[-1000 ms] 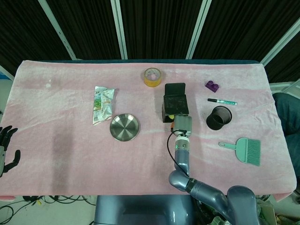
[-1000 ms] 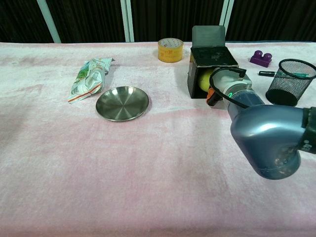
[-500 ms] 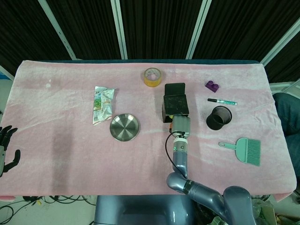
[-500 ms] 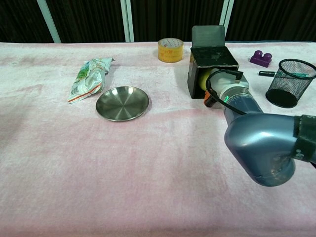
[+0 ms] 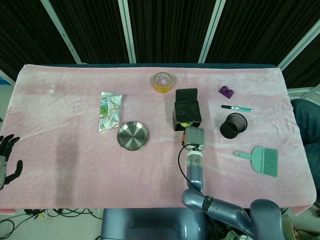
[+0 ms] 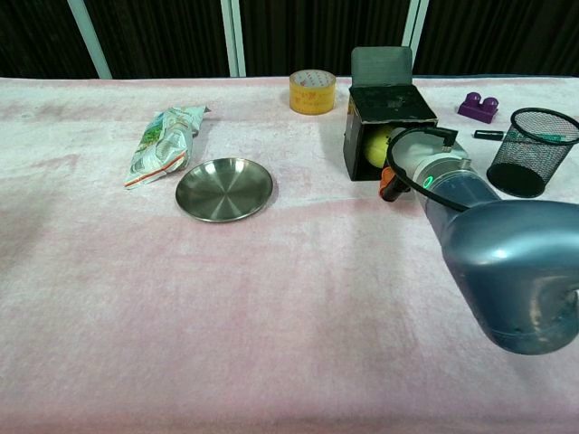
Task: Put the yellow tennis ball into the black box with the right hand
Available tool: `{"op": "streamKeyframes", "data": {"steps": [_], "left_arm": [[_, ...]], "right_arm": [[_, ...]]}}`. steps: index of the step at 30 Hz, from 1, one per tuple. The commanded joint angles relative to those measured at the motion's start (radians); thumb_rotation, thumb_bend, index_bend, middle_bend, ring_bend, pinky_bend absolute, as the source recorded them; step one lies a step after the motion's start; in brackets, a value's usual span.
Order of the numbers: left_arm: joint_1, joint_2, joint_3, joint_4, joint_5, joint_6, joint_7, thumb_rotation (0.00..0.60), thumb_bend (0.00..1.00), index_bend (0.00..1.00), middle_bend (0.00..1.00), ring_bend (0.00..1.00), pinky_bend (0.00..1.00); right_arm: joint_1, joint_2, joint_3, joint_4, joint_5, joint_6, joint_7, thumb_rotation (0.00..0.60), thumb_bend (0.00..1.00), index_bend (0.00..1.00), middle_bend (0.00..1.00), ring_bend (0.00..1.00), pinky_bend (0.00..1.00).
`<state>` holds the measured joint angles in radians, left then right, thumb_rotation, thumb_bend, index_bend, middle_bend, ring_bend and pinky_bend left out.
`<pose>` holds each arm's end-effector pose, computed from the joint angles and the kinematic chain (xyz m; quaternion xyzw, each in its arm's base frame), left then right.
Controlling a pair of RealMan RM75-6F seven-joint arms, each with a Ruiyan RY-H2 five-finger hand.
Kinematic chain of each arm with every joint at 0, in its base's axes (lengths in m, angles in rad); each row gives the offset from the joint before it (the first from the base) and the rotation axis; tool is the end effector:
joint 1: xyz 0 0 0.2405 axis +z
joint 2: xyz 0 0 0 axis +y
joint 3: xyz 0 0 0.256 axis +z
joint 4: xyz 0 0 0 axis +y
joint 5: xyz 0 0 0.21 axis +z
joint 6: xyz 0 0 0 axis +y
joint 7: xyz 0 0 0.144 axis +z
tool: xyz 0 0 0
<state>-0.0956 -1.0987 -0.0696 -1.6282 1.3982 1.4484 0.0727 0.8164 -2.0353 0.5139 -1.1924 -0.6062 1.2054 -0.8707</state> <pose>-0.3210 0.1879 0.1677 -0.5822 -0.3901 -0.3488 0.6223 -0.1153 -0.3652 -0.0872 0.5897 -0.4935 0.2844 0.5726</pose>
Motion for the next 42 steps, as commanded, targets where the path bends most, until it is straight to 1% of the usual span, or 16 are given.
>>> {"op": "streamKeyframes", "data": {"steps": [1, 3, 5, 8, 12, 16, 20, 23, 25, 26, 28, 31, 34, 38, 40, 42], "left_arm": [[0.001, -0.001, 0.000, -0.001, 0.001, 0.002, 0.001, 0.600, 0.49, 0.12, 0.08, 0.01, 0.02], [0.002, -0.001, 0.001, -0.001, 0.002, 0.004, 0.002, 0.600, 0.49, 0.12, 0.08, 0.01, 0.02], [0.002, -0.001, 0.001, -0.001, 0.003, 0.004, 0.003, 0.600, 0.49, 0.12, 0.08, 0.01, 0.02], [0.002, -0.003, 0.002, -0.001, 0.004, 0.005, 0.006, 0.600, 0.49, 0.12, 0.08, 0.01, 0.02], [0.003, -0.004, 0.003, -0.001, 0.005, 0.006, 0.009, 0.600, 0.49, 0.12, 0.08, 0.01, 0.02], [0.003, -0.005, 0.003, -0.001, 0.006, 0.007, 0.012, 0.600, 0.49, 0.12, 0.08, 0.01, 0.02], [0.003, -0.007, 0.003, -0.002, 0.006, 0.008, 0.015, 0.600, 0.49, 0.12, 0.08, 0.01, 0.02], [0.003, -0.008, 0.002, -0.002, 0.005, 0.008, 0.017, 0.600, 0.49, 0.12, 0.08, 0.01, 0.02], [0.003, -0.008, 0.001, -0.002, 0.005, 0.009, 0.016, 0.600, 0.49, 0.12, 0.08, 0.01, 0.02], [0.003, -0.008, 0.001, -0.002, 0.005, 0.009, 0.016, 0.600, 0.49, 0.12, 0.08, 0.01, 0.02], [0.003, -0.007, 0.001, -0.002, 0.005, 0.009, 0.015, 0.600, 0.49, 0.12, 0.08, 0.01, 0.02], [0.003, -0.007, 0.000, -0.002, 0.006, 0.010, 0.015, 0.600, 0.49, 0.12, 0.08, 0.01, 0.02], [0.002, -0.007, 0.001, -0.002, 0.008, 0.010, 0.014, 0.600, 0.49, 0.12, 0.08, 0.01, 0.02], [0.003, -0.007, 0.003, -0.003, 0.013, 0.012, 0.013, 0.600, 0.49, 0.12, 0.08, 0.01, 0.01], [0.004, -0.006, 0.005, -0.003, 0.019, 0.014, 0.011, 0.600, 0.49, 0.12, 0.08, 0.01, 0.01], [0.005, -0.005, 0.006, -0.007, 0.022, 0.015, 0.008, 0.600, 0.49, 0.12, 0.08, 0.01, 0.01]], "right_arm": [[-0.091, 0.142, -0.036, -0.265, 0.047, 0.072, -0.069, 0.600, 0.59, 1.00, 0.71, 0.75, 0.85], [-0.123, 0.210, -0.051, -0.379, 0.058, 0.098, -0.088, 0.600, 0.56, 0.99, 0.61, 0.65, 0.78], [-0.147, 0.263, -0.062, -0.463, 0.063, 0.119, -0.096, 0.600, 0.55, 0.97, 0.54, 0.59, 0.75], [-0.186, 0.345, -0.079, -0.582, 0.066, 0.155, -0.097, 0.600, 0.51, 0.86, 0.43, 0.50, 0.69], [-0.237, 0.461, -0.092, -0.729, 0.101, 0.165, -0.078, 0.600, 0.40, 0.62, 0.25, 0.34, 0.50], [-0.293, 0.599, -0.105, -0.860, 0.134, 0.111, -0.016, 0.600, 0.26, 0.34, 0.10, 0.20, 0.31], [-0.359, 0.729, -0.130, -0.951, 0.098, 0.027, 0.094, 0.600, 0.21, 0.19, 0.04, 0.14, 0.25], [-0.431, 0.816, -0.171, -0.990, -0.033, -0.019, 0.204, 0.600, 0.19, 0.13, 0.01, 0.11, 0.23], [-0.483, 0.849, -0.206, -0.991, -0.167, -0.009, 0.272, 0.600, 0.18, 0.10, 0.00, 0.09, 0.22], [-0.514, 0.859, -0.233, -0.979, -0.262, 0.008, 0.308, 0.600, 0.17, 0.08, 0.00, 0.07, 0.22], [-0.578, 0.862, -0.296, -0.927, -0.471, 0.078, 0.365, 0.600, 0.15, 0.04, 0.00, 0.05, 0.21], [-0.653, 0.848, -0.378, -0.839, -0.685, 0.183, 0.434, 0.600, 0.13, 0.00, 0.00, 0.04, 0.21], [-0.711, 0.828, -0.438, -0.746, -0.825, 0.271, 0.522, 0.600, 0.12, 0.00, 0.00, 0.03, 0.21], [-0.754, 0.796, -0.478, -0.639, -0.921, 0.349, 0.570, 0.600, 0.12, 0.00, 0.00, 0.03, 0.21], [-0.780, 0.764, -0.504, -0.554, -0.983, 0.401, 0.593, 0.600, 0.12, 0.00, 0.00, 0.03, 0.21], [-0.790, 0.743, -0.511, -0.501, -1.016, 0.428, 0.605, 0.600, 0.12, 0.00, 0.00, 0.03, 0.21]]}}
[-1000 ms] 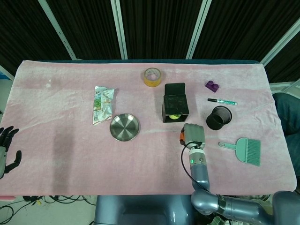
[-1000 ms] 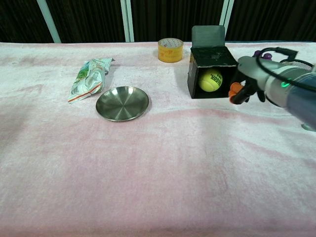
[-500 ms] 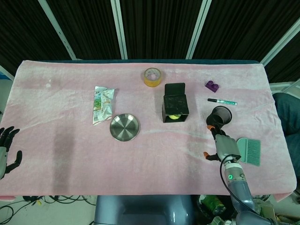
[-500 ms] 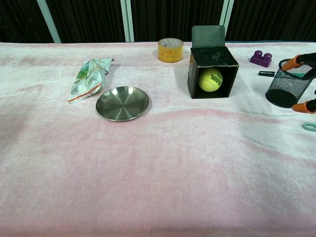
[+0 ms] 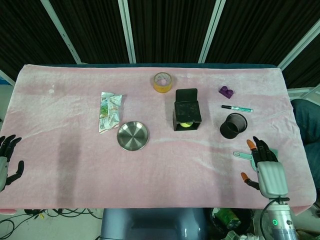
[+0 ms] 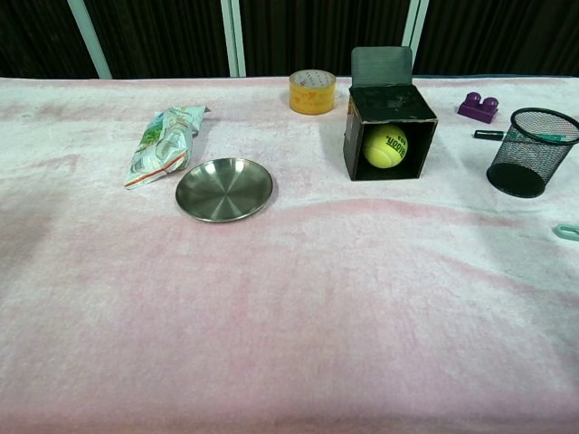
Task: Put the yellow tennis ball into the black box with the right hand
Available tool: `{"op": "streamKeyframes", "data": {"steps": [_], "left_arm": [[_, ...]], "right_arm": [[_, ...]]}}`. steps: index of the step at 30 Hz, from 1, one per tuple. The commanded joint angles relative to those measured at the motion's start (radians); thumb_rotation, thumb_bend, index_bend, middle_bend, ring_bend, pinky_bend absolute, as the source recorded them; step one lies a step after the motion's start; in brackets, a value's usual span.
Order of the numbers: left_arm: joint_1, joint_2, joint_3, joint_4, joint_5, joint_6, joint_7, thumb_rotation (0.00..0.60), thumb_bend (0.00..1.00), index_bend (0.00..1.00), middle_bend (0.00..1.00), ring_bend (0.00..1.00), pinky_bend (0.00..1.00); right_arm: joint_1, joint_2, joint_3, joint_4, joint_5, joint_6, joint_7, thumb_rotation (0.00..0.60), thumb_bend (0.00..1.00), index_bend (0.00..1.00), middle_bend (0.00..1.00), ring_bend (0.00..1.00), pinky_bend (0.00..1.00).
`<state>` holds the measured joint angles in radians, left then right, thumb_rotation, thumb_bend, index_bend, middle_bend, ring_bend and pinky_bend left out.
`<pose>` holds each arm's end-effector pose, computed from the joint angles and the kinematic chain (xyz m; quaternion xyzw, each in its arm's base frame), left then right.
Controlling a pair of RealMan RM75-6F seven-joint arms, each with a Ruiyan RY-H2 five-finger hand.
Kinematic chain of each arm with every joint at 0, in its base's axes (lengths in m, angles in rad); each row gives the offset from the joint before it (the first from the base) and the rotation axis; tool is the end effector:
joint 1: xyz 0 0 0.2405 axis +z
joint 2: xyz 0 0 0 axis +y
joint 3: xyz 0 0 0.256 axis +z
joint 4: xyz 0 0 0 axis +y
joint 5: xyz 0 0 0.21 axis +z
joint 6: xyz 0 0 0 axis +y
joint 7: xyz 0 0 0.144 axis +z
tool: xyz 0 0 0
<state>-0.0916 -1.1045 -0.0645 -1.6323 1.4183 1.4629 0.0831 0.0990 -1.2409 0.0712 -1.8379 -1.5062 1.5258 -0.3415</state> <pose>-0.3175 0.1856 0.1654 -0.5866 -0.3838 -0.3530 0.6197 -0.2446 -0.1833 0.1181 0.5920 -0.3693 0.4119 0.5861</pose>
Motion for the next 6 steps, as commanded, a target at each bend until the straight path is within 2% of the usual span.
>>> {"op": "streamKeyframes", "data": {"steps": [1, 6], "left_arm": [[0.002, 0.001, 0.002, -0.006, 0.003, 0.001, -0.005, 0.600, 0.49, 0.12, 0.08, 0.01, 0.01], [0.008, 0.008, 0.012, -0.027, 0.003, -0.003, -0.011, 0.600, 0.49, 0.12, 0.08, 0.01, 0.01]], "right_arm": [[-0.075, -0.064, -0.069, 0.175, -0.131, 0.119, 0.080, 0.600, 0.12, 0.00, 0.00, 0.03, 0.21], [-0.079, -0.090, -0.067, 0.245, -0.130, 0.121, 0.106, 0.600, 0.12, 0.00, 0.00, 0.03, 0.21]]}}
